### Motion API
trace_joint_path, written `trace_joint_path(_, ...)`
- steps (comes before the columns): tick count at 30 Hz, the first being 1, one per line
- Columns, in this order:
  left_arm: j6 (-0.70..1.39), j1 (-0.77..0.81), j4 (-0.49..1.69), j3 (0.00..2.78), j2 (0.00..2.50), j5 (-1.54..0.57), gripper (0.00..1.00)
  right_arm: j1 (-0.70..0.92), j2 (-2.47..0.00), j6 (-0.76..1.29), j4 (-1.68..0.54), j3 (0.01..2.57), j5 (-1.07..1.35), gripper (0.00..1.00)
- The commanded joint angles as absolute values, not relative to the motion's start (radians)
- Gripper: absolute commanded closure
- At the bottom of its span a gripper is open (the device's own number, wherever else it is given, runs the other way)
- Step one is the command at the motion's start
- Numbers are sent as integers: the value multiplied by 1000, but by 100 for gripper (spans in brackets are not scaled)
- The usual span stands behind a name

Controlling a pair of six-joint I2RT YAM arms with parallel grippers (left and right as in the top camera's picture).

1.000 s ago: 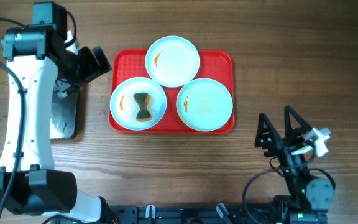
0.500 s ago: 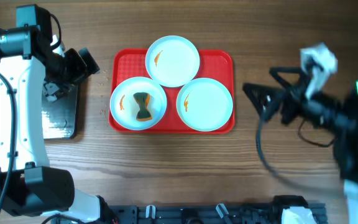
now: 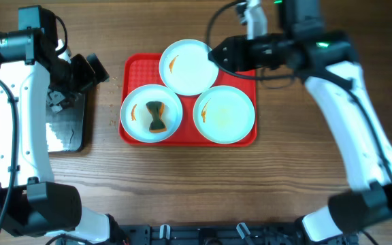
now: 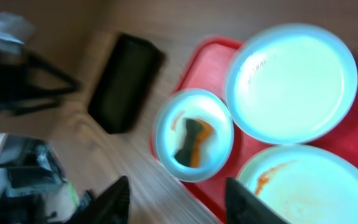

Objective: Clean dirty plates on tray and stack at the side

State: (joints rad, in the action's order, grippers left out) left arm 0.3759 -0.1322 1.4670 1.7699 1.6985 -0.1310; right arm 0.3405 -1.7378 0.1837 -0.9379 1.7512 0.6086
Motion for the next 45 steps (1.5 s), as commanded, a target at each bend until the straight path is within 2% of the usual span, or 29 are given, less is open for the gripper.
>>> trace_joint_path(1, 373, -138, 1467, 1763, 1703, -129, 0, 479, -1875, 212, -915, 1766, 392, 50)
trace_joint_path(4, 373, -138, 1467, 1763, 1703, -129, 0, 578, -2015, 345, -863, 1766, 108, 44)
trace_joint_path(6, 373, -138, 1468, 1763, 1703, -129, 0, 594, -2090, 336, -835, 1766, 118, 46)
trace_joint_path(9, 373, -138, 1467, 1763, 1703, -129, 0, 603, -2180, 330, -811, 1766, 159, 57)
trace_joint_path(16, 373, -138, 1467, 1763, 1703, -129, 0, 619, -2247, 289, -764, 1765, 245, 58)
trace_joint_path(17, 373, -138, 1467, 1763, 1703, -129, 0, 632, -2256, 289, -760, 1765, 243, 62)
trace_joint_path(28, 374, -137, 1463, 1727, 1703, -130, 2, 663, -2294, 307, -764, 1735, 147, 64)
trace_joint_path(30, 374, -136, 1461, 1713, 1703, -130, 7, 663, -2300, 315, -765, 1729, 150, 68)
trace_joint_path(31, 373, -135, 1459, 1700, 1703, -148, 13, 663, -2300, 315, -766, 1728, 150, 78)
trace_joint_path(33, 369, -126, 1444, 1672, 1703, -167, 18, 663, -2300, 314, -766, 1728, 150, 81)
trace_joint_path(34, 369, -120, 1431, 1655, 1703, -167, 23, 663, -2300, 314, -766, 1728, 151, 89)
trace_joint_path(36, 369, -101, 1378, 1591, 1703, -167, 35, 663, -2300, 313, -767, 1728, 158, 94)
trace_joint_path(41, 369, -74, 1277, 1465, 1704, -203, 46, 663, -2300, 310, -768, 1728, 167, 96)
trace_joint_path(45, 353, -73, 1113, 1316, 1704, -313, 46, 663, -2300, 288, -761, 1728, 223, 96)
